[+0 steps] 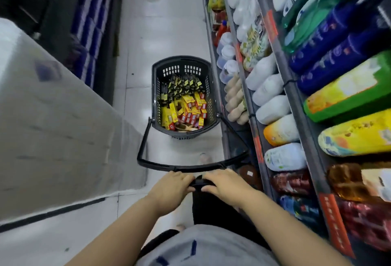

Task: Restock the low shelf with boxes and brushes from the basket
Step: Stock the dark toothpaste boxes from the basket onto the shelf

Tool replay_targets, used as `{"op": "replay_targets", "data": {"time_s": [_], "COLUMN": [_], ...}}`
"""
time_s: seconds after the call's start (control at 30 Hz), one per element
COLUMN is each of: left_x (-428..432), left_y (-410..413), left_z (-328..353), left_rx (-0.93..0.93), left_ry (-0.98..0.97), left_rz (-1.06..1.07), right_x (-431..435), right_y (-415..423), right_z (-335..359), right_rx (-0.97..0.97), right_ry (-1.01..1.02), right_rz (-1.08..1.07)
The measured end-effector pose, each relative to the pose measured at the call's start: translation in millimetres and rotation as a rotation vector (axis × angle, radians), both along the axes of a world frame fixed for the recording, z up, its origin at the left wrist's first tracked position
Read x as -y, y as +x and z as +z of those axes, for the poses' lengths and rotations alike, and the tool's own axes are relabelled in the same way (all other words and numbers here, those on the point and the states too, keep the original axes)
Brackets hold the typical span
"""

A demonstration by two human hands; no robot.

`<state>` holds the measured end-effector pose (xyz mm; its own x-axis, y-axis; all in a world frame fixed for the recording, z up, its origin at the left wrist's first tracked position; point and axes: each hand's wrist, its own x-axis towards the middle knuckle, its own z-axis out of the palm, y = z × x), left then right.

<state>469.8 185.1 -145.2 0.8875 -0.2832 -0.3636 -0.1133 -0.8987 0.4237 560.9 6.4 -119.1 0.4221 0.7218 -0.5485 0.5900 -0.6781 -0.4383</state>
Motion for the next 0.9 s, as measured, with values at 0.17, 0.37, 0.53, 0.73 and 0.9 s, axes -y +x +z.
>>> {"op": "replay_targets", "data": {"time_s": [0.17,0.37,0.53,0.73,0.9], "left_x": [-17,-60,-112,-186,-266], "left_y": [124,258,317,410,504], "left_z": [9,16,1,-13,0], "left_rx": [-0.053,-0.059,-0.037,0.016,-0.020], "left_ry": [0.013,0.019,0.035,-0.005,-0.043], "left_rz": [0.115,0.300,0.248,0.202,0.127], "right_x": [-28,-88,-136,-206,-280], "right_y": [128,267,328,422,499], "right_z": [6,26,10,3,10], "right_rx": [-0.041,0.008,0.028,0.019,0.043], "right_ry": [-0.030,-0.042,-0.057,-0.087,-0.111], "right_rz": [0.040,0.120,0.095,0.059,-0.004]}}
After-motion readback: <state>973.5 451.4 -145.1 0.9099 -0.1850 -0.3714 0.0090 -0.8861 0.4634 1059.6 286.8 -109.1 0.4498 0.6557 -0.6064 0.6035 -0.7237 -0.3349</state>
